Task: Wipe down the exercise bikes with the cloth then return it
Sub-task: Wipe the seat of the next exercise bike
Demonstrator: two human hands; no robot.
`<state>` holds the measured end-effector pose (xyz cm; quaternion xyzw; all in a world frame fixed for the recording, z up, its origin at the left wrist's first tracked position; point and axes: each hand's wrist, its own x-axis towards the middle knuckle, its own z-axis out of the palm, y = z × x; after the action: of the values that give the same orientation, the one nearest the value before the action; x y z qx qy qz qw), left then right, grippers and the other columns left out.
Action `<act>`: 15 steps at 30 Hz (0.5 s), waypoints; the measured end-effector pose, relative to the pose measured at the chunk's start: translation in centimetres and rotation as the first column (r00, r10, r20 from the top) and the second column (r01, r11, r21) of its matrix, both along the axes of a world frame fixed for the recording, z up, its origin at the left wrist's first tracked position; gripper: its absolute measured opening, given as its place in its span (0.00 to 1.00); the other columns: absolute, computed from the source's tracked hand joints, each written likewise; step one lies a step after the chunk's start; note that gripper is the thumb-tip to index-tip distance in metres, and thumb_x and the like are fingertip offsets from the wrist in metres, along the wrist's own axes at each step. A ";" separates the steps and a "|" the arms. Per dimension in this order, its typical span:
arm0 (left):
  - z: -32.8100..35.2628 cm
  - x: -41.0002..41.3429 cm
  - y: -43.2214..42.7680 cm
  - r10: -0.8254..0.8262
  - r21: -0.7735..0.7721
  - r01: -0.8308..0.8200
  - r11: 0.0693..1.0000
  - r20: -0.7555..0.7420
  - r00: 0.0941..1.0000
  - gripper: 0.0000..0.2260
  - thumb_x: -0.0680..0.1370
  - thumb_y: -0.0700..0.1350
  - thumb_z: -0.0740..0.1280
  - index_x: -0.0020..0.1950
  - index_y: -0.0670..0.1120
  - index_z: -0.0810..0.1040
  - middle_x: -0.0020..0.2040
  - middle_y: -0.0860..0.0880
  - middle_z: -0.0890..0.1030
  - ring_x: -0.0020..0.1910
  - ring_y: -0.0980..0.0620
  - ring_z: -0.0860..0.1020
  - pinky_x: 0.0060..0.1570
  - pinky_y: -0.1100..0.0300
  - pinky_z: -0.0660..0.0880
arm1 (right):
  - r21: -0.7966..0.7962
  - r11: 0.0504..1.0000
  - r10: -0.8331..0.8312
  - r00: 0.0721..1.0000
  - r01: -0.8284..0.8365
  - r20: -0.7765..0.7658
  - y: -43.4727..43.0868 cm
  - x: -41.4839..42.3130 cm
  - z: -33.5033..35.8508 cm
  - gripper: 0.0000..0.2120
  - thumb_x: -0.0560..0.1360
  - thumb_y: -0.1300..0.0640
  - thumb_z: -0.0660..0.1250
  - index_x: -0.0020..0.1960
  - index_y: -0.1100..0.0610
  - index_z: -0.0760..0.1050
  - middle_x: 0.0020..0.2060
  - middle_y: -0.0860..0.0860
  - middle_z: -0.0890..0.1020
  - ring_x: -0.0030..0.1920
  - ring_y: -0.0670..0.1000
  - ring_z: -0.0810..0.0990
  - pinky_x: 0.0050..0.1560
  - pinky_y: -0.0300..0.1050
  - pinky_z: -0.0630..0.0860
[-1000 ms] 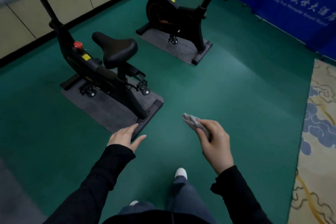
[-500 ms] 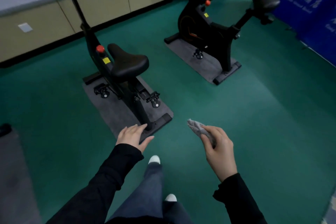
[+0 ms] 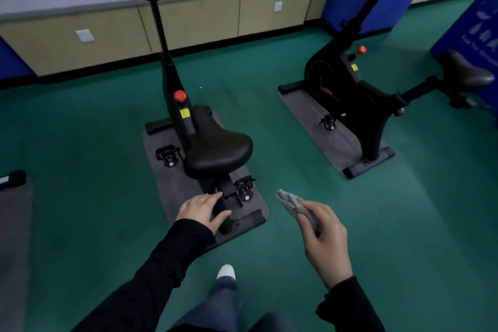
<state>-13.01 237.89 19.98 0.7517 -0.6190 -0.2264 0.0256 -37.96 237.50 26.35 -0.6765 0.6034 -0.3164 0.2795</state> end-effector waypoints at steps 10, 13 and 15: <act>0.1 5.2 -5.1 0.298 -0.098 -0.311 0.945 -0.126 0.946 0.28 0.77 0.59 0.61 0.75 0.51 0.59 0.74 0.51 0.63 0.72 0.52 0.61 0.68 0.57 0.58 | 0.068 0.969 0.239 0.970 -0.237 -0.032 -11.0 5.1 -1.0 0.08 0.75 0.63 0.69 0.53 0.57 0.81 0.48 0.47 0.81 0.51 0.44 0.79 0.51 0.26 0.70; -0.4 5.4 -5.8 0.387 -0.068 -0.399 0.914 -0.140 0.911 0.33 0.76 0.60 0.63 0.76 0.50 0.56 0.74 0.51 0.61 0.72 0.51 0.60 0.68 0.56 0.59 | 0.079 0.939 0.338 0.940 -0.334 -0.038 -14.5 6.6 -1.3 0.08 0.76 0.63 0.68 0.54 0.57 0.81 0.48 0.47 0.80 0.51 0.43 0.78 0.51 0.26 0.70; -0.8 5.4 -6.5 0.427 -0.039 -0.436 0.899 -0.139 0.893 0.35 0.74 0.61 0.65 0.76 0.50 0.55 0.75 0.51 0.60 0.73 0.51 0.60 0.68 0.55 0.59 | 0.080 0.913 0.403 0.915 -0.399 -0.034 -16.8 7.7 -1.6 0.08 0.76 0.62 0.69 0.54 0.57 0.80 0.49 0.47 0.80 0.51 0.44 0.79 0.52 0.28 0.71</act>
<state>-7.59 231.34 19.15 0.8529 -0.4413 -0.2409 0.1405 -30.26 220.67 24.72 -0.7831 0.4697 -0.2134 0.3472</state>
